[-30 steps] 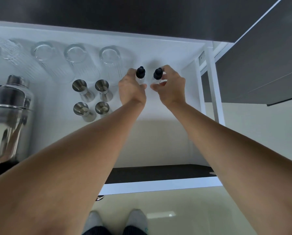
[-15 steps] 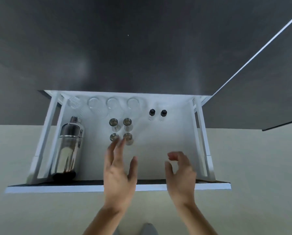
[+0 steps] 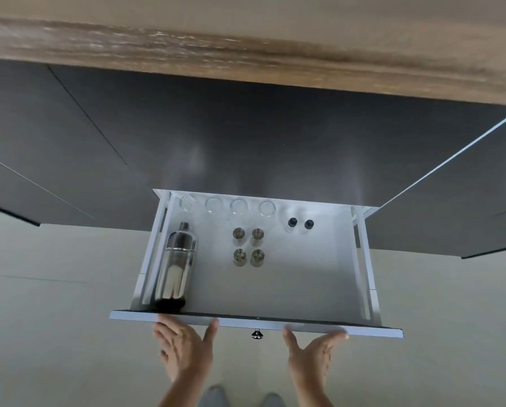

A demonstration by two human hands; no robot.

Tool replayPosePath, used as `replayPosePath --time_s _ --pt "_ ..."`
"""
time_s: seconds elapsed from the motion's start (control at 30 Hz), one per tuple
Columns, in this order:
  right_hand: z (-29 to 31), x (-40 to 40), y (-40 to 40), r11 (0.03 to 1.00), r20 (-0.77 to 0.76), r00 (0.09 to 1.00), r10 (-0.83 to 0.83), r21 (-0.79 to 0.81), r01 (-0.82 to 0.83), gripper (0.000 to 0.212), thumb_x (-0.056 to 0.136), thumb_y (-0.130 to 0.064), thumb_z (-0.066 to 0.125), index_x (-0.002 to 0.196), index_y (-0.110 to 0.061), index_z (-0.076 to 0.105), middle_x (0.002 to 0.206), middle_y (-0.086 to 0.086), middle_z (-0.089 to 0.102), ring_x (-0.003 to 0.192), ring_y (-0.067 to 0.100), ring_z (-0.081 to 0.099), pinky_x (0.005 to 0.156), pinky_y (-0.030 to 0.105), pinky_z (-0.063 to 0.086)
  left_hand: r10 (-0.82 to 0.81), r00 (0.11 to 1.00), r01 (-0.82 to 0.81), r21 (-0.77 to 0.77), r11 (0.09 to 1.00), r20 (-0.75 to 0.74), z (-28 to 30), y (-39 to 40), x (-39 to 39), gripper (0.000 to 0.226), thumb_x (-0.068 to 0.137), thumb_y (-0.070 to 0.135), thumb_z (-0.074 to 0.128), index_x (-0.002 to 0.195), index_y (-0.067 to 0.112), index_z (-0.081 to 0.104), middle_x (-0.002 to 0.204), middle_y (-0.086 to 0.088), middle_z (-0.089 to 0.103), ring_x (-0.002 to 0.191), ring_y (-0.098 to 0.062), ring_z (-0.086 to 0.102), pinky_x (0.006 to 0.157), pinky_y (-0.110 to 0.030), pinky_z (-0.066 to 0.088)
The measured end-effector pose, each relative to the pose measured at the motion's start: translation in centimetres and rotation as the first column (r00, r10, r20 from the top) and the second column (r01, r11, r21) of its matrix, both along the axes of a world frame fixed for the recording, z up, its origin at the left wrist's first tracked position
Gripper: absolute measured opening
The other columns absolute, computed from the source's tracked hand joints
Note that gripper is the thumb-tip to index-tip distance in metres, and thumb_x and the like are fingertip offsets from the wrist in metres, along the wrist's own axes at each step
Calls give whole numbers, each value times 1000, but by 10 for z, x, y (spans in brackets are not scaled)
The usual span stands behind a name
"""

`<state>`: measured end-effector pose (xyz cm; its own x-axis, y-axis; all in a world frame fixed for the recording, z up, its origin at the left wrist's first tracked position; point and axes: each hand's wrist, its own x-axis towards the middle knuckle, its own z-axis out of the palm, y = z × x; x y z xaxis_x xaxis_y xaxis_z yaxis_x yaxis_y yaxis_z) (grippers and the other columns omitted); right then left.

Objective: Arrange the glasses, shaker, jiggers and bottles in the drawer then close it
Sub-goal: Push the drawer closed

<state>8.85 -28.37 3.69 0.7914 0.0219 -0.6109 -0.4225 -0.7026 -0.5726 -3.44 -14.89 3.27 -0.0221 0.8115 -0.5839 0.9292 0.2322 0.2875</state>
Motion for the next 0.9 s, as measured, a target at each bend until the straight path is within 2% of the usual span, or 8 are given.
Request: replayPosePath --time_s 0.13,0.33,0.57,0.9 --pt "-4 9 8 1000 -3 1000 19 -11 -19 118 83 -32 69 142 3 -27 160 18 -13 150 26 -3 121 33 3 -1 1000 1 -4 1000 -16 1 10 8 120 80 64 56 148 -6 -13 160 -25 -3 150 -34 1 116 -48 24" --pt "-10 31 28 1000 37 999 15 9 -16 114 85 -30 68 144 1 -24 159 12 -19 149 21 -10 120 28 -3 -28 999 28 5 1000 -20 2 33 31 120 80 66 54 148 -5 -15 160 -24 -9 151 -32 -3 116 -48 24" --pt "-12 64 60 1000 47 999 17 7 -18 115 84 -30 69 143 4 -23 159 15 -19 149 24 -10 122 32 1 -107 989 117 94 989 -104 -1 60 61 121 79 73 47 148 -6 -14 157 -28 -20 148 -37 -14 117 -51 19" --pt "-19 111 100 999 66 998 10 39 -13 117 83 -30 70 143 2 -24 159 14 -22 149 26 -9 123 34 5 -114 992 120 124 985 -52 -9 100 97 124 76 78 44 148 -2 -18 159 -20 -22 149 -33 -15 118 -54 16"
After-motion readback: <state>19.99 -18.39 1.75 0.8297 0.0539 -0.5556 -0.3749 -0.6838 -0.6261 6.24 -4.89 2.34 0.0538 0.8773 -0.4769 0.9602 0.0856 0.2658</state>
